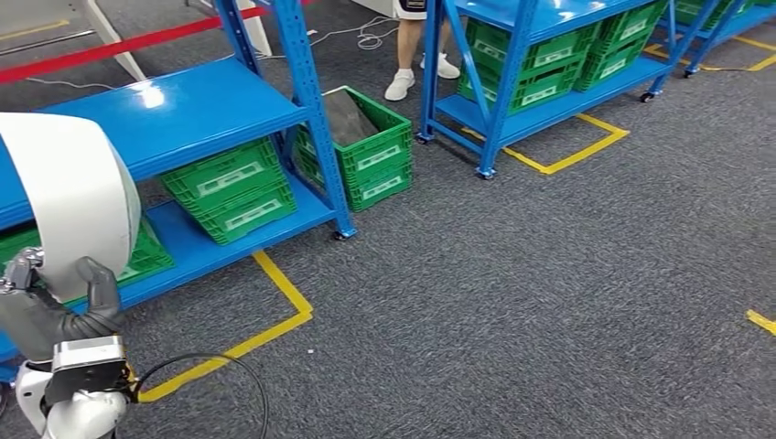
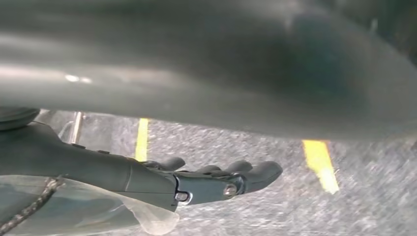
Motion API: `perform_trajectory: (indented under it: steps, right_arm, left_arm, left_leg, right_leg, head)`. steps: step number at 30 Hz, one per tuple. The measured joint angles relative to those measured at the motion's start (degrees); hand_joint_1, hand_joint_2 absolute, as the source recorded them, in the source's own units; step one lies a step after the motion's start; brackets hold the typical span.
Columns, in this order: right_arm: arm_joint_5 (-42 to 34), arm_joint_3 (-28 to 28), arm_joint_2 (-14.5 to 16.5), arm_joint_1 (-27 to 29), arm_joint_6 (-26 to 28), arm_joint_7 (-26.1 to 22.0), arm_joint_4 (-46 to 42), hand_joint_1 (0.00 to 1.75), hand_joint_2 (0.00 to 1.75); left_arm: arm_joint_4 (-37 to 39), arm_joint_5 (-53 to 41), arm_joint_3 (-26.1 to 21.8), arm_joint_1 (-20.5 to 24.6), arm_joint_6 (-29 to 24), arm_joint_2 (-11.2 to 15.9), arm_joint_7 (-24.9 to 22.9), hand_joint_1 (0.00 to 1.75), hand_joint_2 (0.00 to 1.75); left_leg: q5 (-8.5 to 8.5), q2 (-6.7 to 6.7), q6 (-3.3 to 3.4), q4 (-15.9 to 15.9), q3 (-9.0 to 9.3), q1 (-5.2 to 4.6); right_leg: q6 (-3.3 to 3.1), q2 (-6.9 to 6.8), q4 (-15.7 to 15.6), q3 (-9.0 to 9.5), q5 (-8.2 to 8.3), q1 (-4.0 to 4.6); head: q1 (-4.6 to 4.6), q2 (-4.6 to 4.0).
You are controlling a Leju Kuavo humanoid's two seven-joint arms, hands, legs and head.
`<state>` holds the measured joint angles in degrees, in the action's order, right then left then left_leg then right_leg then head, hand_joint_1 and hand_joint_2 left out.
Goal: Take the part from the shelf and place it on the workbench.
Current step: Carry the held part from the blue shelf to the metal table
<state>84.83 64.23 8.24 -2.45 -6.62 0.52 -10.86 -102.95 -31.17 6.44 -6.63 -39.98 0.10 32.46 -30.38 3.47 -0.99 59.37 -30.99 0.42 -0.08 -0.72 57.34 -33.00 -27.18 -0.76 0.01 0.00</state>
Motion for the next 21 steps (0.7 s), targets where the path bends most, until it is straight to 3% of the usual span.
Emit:
perform_trajectory:
  steps: [2,3,4,5,7,9,11,13,15,17,19,20,21]
  right_arm:
    - [0.07,0.01,-0.02,-0.12,-0.01,0.29,-0.01,0.0,0.0]
    - [0.1,0.01,-0.02,-0.15,-0.03,0.37,-0.01,0.0,0.0]
    - [0.14,0.01,-0.02,-0.13,-0.05,0.54,-0.01,0.0,0.0]
    - [0.18,0.01,-0.02,-0.1,-0.05,0.77,-0.01,0.0,0.0]
    - [0.25,0.01,-0.02,-0.02,-0.04,1.18,-0.01,0.0,0.0]
    - [0.26,0.01,0.01,-0.08,-0.04,1.34,-0.01,0.0,0.0]
    - [0.26,0.01,0.04,-0.17,-0.07,1.52,-0.01,0.0,0.0]
    - [0.26,0.01,0.04,-0.04,-0.09,1.89,-0.01,0.0,0.0]
    - [0.26,0.01,0.04,0.12,-0.1,2.19,-0.01,0.0,0.0]
    - [0.26,0.01,0.04,0.03,-0.11,2.23,-0.01,0.0,0.0]
    - [0.26,0.01,0.03,-0.07,-0.14,2.23,-0.01,0.0,0.0]
    - [0.26,0.01,0.03,-0.05,-0.16,2.24,-0.01,0.0,0.0]
    - [0.26,0.01,0.02,-0.02,-0.18,2.26,-0.01,0.0,0.0]
  left_arm:
    - [0.04,-0.02,0.03,-0.06,-0.01,0.05,-0.09,1.75,1.75]
    - [0.09,-0.03,0.04,-0.1,0.0,0.08,-0.13,1.75,1.75]
    - [0.18,-0.03,0.05,-0.12,0.0,0.1,-0.2,1.75,1.75]
    - [0.27,-0.04,0.05,-0.13,0.0,0.11,-0.24,1.75,1.75]
    - [0.4,-0.07,0.07,-0.12,0.01,0.11,-0.33,1.75,1.75]
    - [0.42,-0.11,0.1,-0.13,0.0,0.12,-0.37,1.75,1.75]
    - [0.43,-0.15,0.12,-0.16,-0.01,0.12,-0.49,1.75,1.75]
    - [0.44,-0.16,0.2,-0.14,-0.01,0.08,-0.6,1.75,1.75]
    - [0.45,-0.19,0.37,-0.12,0.0,0.03,-0.63,1.75,1.75]
    - [0.46,-0.2,0.45,-0.26,-0.01,0.02,-0.68,1.75,1.75]
    - [0.47,-0.21,0.49,-0.41,-0.01,0.02,-0.71,1.75,1.75]
    - [0.49,-0.22,0.55,-0.44,-0.01,0.02,-0.71,1.75,1.75]
    - [0.5,-0.22,0.6,-0.44,-0.01,0.01,-0.72,1.75,1.75]
  left_leg:
    - [-3.97,-2.31,-0.3,7.09,-2.99,0.15]
    - [-5.62,-2.74,-0.31,11.03,-4.72,0.15]
    - [-6.35,-2.91,-0.25,13.75,-5.94,0.14]
    - [-6.02,-2.99,-0.13,14.54,-6.33,0.13]
    - [-2.18,-3.62,0.4,9.2,-3.95,0.12]
    - [1.13,-5.78,1.13,1.47,-0.48,0.13]
    - [1.6,-7.06,1.46,-1.64,0.74,0.07]
    - [1.85,-6.19,1.68,-2.25,0.8,0.06]
    - [2.35,-4.96,2.18,-2.96,1.01,0.24]
    - [2.52,-3.59,2.51,-3.22,1.03,0.3]
    - [2.46,-2.15,2.6,-3.16,0.94,0.24]
    - [2.42,-1.45,2.57,-3.14,0.94,0.24]
    - [2.36,-0.83,2.49,-3.1,0.98,0.25]
  right_leg:
    - [-0.42,1.03,-0.02,-0.12,0.16,0.03]
    - [-0.53,1.61,-0.01,-0.19,0.2,0.11]
    - [-0.6,2.25,0.0,-0.24,0.24,0.19]
    - [-0.63,2.86,0.03,-0.27,0.27,0.26]
    - [-0.59,4.19,0.11,-0.23,0.35,0.34]
    - [-0.32,5.46,0.26,-0.36,0.48,0.44]
    - [0.21,6.38,0.34,-0.86,0.75,0.37]
    - [0.9,6.92,0.29,-1.42,0.99,0.16]
    - [1.41,5.14,2.08,-2.66,-0.28,0.24]
    - [1.79,2.32,8.29,-5.77,-3.71,0.28]
    - [2.22,1.31,15.11,-8.95,-6.37,0.11]
    - [2.41,1.11,16.2,-9.34,-6.34,0.01]
    - [2.52,0.85,14.91,-8.5,-5.26,-0.08]
  head:
    - [-0.13,0.0]
    - [-0.11,0.0]
    - [-0.11,0.0]
    - [-0.1,0.0]
    - [-0.11,0.0]
    - [-0.06,0.0]
    - [-0.02,0.0]
    - [-0.04,0.0]
    - [0.18,0.0]
    - [0.42,0.0]
    - [0.46,0.0]
    - [0.46,0.0]
    - [0.46,0.0]
